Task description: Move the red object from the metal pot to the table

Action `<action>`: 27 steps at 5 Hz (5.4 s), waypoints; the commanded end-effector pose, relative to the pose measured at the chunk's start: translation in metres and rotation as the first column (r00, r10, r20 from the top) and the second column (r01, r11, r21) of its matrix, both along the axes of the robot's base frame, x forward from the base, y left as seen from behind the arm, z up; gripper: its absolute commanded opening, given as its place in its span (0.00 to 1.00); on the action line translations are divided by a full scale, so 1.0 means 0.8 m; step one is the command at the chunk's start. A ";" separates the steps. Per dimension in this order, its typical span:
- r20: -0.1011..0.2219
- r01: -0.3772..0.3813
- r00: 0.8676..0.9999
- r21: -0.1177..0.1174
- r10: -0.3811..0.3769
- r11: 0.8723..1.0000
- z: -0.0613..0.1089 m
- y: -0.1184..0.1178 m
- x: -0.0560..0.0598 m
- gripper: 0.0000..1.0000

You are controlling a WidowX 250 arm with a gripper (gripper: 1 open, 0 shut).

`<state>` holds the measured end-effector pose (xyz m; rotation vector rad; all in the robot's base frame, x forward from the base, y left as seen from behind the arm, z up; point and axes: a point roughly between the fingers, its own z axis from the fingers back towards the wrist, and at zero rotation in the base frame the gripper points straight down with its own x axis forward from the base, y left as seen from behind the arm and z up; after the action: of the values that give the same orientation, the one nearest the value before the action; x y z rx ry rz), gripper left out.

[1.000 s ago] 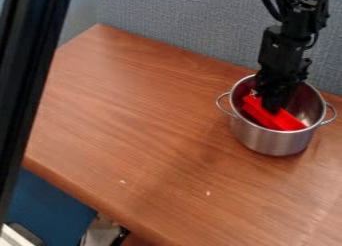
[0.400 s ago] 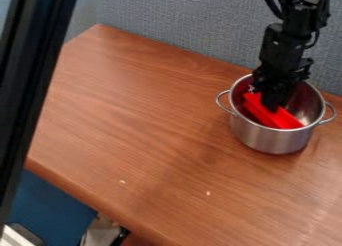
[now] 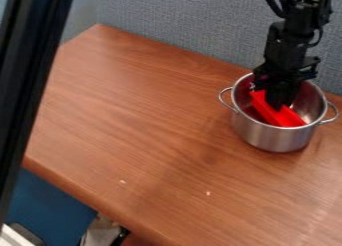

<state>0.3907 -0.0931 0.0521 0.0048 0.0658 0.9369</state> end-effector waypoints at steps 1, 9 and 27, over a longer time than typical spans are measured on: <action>0.095 -0.027 0.995 -0.100 0.037 0.995 0.065 -0.003 -0.007 0.00; 0.128 -0.610 0.756 -0.219 0.642 0.762 0.144 0.208 -0.155 0.00; 0.346 -0.107 0.926 -0.139 0.149 0.984 0.065 0.201 -0.073 0.00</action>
<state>0.3305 0.0663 0.0894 -0.2697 -0.1665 1.0666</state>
